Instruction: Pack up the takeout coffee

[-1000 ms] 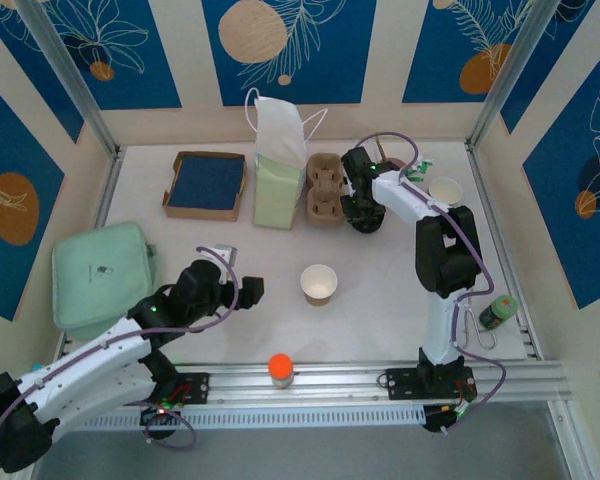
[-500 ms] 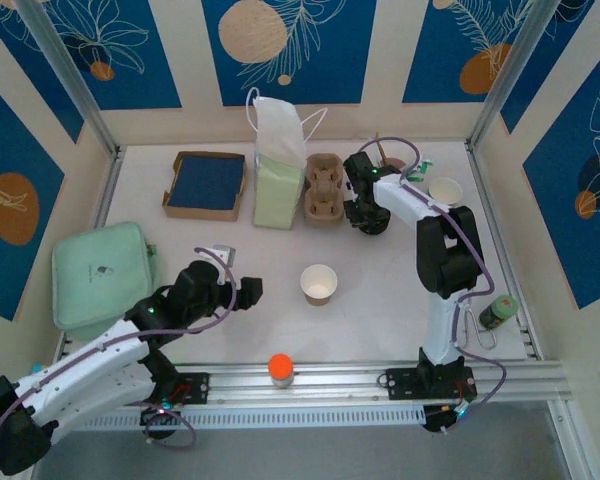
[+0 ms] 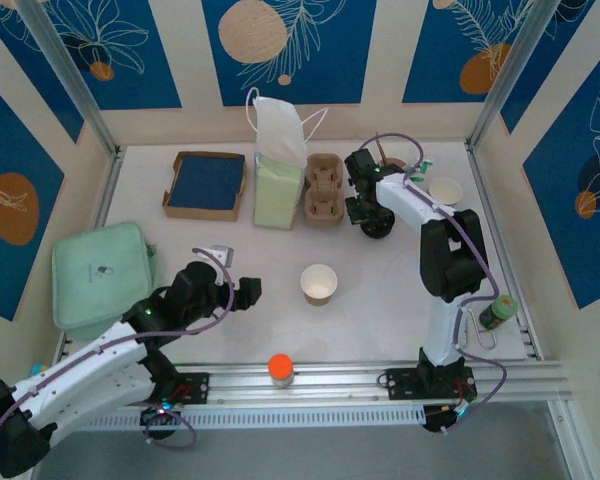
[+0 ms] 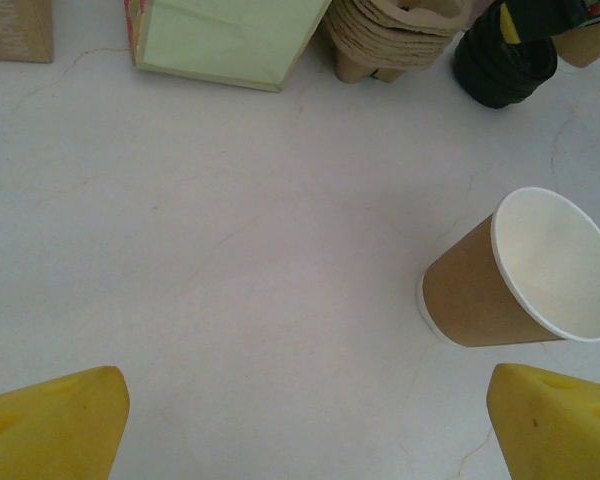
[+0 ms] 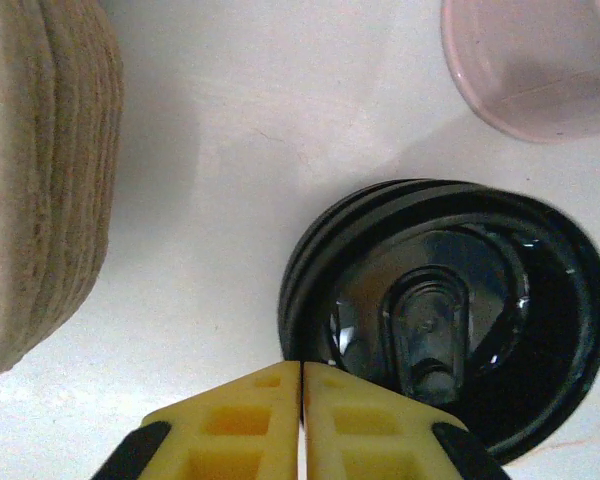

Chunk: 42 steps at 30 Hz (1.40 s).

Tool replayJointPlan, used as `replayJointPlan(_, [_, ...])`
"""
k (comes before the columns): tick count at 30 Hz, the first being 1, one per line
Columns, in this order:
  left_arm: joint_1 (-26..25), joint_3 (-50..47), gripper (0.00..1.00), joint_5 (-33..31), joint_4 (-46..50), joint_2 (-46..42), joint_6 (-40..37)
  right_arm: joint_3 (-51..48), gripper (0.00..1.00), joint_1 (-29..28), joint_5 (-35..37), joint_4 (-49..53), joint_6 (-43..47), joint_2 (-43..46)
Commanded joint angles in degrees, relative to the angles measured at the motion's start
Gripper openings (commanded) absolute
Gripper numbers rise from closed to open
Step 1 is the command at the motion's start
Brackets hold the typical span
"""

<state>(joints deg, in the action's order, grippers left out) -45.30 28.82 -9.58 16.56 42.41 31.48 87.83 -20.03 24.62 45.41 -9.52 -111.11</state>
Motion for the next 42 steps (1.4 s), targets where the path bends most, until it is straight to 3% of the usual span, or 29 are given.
replayJointPlan(1, [-0.64,0.71,0.92,-1.09,1.05,-0.84,0.16,-0.88,0.05,-0.62,1.30,0.20,-0.95,3.30])
replayJointPlan(7, [-0.67,0.89,0.92,-0.90,1.06,-0.84,0.20,-1.42,0.06,-1.19,2.29,0.45,-1.51,4.65])
replayJointPlan(12, [-0.69,0.98,0.92,-0.87,0.80,-0.64,0.20,-1.91,0.27,-1.68,2.22,0.70,-1.85,4.27])
replayJointPlan(19, [-0.71,1.15,0.92,-0.79,1.07,-0.75,0.16,-0.94,0.35,-1.37,2.78,1.48,-2.95,0.50])
replayJointPlan(31, [-0.69,0.80,0.92,-1.05,1.38,-1.19,0.13,1.68,0.34,-0.89,2.87,1.54,-3.73,-3.37])
replayJointPlan(42, [-0.75,0.01,0.92,-1.32,1.29,-1.81,0.16,1.46,0.15,-1.41,3.76,1.51,-4.15,-2.10])
